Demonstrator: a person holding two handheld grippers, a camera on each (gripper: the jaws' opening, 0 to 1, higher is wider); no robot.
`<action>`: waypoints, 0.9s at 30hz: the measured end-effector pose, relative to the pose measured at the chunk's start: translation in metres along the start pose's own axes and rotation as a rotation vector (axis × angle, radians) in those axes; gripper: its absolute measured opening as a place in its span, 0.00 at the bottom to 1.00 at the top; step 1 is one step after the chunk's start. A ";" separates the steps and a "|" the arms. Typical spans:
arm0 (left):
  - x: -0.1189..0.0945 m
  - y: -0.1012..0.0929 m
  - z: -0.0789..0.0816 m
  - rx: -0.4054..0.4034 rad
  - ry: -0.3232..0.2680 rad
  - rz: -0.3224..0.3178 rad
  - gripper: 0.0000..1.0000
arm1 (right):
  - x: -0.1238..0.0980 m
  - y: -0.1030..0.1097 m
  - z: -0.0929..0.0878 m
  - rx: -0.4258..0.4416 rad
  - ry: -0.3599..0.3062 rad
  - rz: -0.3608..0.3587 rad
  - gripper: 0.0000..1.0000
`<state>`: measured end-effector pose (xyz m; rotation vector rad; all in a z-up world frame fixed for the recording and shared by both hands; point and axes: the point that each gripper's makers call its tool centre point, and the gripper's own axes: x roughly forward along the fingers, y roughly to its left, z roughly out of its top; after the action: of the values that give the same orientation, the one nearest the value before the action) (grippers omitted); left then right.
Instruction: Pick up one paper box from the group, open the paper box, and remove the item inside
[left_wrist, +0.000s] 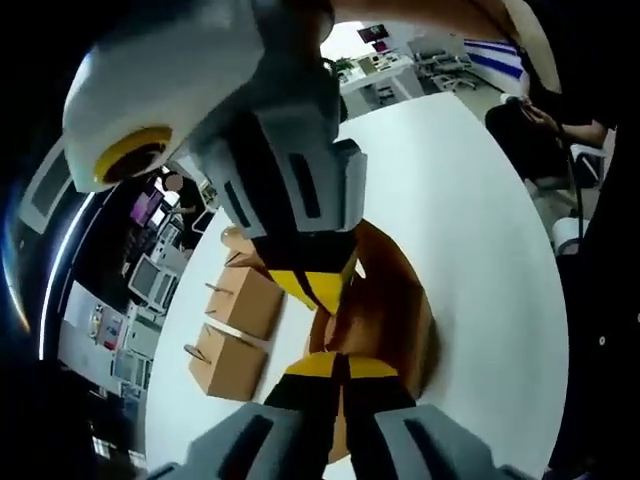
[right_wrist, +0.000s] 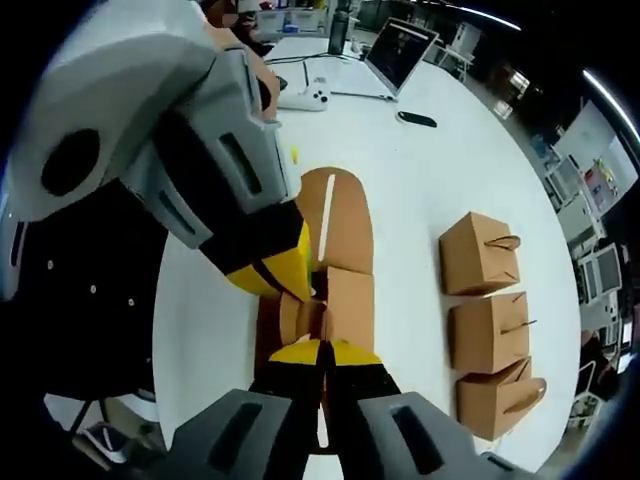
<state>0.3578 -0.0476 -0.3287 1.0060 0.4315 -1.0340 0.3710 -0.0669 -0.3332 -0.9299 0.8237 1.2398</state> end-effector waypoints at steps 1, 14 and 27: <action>-0.002 -0.002 0.001 0.006 -0.006 -0.001 0.04 | -0.001 0.000 0.000 0.005 0.000 0.002 0.03; -0.020 -0.017 0.009 0.032 -0.037 0.004 0.04 | -0.011 -0.015 0.002 0.073 -0.015 0.010 0.03; -0.036 -0.051 0.017 0.027 -0.098 -0.049 0.03 | -0.010 -0.048 0.006 0.067 0.014 -0.082 0.03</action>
<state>0.2941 -0.0508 -0.3189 0.9680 0.3646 -1.1307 0.4169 -0.0690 -0.3150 -0.9104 0.8248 1.1295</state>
